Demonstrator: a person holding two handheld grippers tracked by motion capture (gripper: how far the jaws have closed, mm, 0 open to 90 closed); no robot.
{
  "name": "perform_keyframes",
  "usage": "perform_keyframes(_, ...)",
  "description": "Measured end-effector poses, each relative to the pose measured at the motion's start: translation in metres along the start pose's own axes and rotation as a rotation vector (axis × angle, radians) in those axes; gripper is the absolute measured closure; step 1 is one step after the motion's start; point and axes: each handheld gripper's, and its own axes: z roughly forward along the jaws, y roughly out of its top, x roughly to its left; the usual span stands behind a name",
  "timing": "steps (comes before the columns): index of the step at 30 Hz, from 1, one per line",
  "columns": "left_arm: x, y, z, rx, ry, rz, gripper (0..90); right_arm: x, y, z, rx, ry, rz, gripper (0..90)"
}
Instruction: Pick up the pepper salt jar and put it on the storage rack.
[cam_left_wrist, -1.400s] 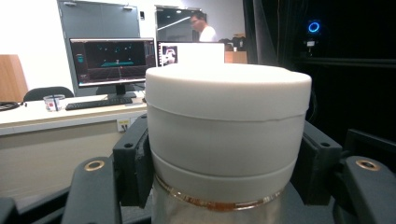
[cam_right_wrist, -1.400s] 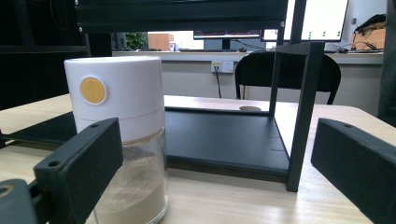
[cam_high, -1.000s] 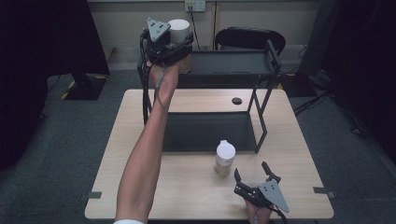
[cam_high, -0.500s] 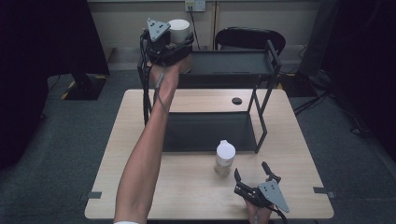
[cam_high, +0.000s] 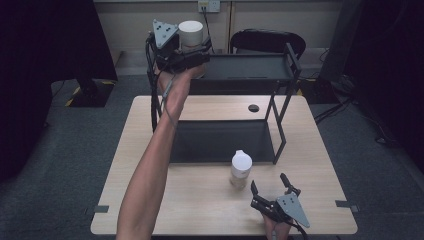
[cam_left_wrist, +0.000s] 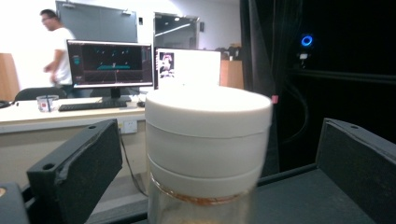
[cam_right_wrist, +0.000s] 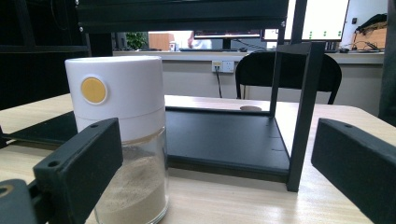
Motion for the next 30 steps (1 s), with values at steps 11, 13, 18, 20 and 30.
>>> perform_keyframes(11,-0.008,-0.012,-0.023,-0.039,-0.012,0.027,0.0,0.0,0.0,0.0,0.0,0.0,-0.001,1.1)
perform_keyframes(13,-0.007,-0.016,-0.027,-0.039,-0.024,0.012,0.0,0.0,0.0,0.0,-0.001,0.0,-0.002,1.1)
perform_keyframes(18,-0.007,-0.024,-0.039,-0.052,-0.04,0.01,0.0,0.001,0.0,0.0,0.0,-0.004,-0.001,1.1)
perform_keyframes(20,-0.007,-0.025,-0.045,-0.054,-0.042,0.005,0.0,0.001,0.0,0.0,0.0,-0.004,-0.001,1.1)
perform_keyframes(30,-0.006,-0.033,-0.071,-0.064,-0.061,0.023,0.0,0.001,0.0,0.0,-0.001,-0.003,-0.001,1.1)
